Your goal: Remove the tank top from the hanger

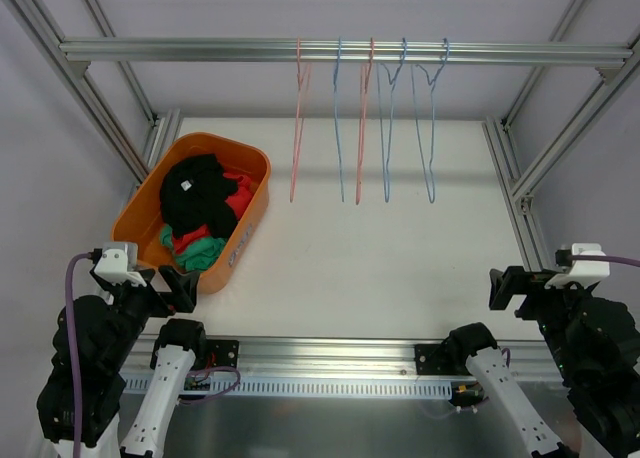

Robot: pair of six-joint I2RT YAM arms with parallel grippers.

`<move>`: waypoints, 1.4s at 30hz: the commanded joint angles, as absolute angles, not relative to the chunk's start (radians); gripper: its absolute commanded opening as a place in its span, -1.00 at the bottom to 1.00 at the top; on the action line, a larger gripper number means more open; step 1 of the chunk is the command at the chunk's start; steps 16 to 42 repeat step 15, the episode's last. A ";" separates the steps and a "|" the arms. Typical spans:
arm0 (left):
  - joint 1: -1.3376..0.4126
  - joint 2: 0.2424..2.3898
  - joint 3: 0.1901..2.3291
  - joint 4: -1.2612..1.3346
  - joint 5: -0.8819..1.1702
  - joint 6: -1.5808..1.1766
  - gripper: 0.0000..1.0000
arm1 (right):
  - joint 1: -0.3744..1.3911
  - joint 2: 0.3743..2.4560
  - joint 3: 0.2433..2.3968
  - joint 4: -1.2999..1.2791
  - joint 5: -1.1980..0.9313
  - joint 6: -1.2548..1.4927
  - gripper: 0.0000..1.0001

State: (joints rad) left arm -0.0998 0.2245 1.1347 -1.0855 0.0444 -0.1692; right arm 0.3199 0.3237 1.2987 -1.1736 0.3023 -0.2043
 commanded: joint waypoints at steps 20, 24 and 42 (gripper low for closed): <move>-0.110 0.201 1.115 -1.026 0.106 -0.169 0.97 | 0.327 0.382 1.243 -1.074 0.276 -0.202 0.99; -0.110 0.201 1.115 -1.026 0.106 -0.169 0.97 | 0.327 0.382 1.243 -1.074 0.276 -0.202 0.99; -0.110 0.201 1.115 -1.026 0.106 -0.169 0.97 | 0.327 0.382 1.243 -1.074 0.276 -0.202 0.99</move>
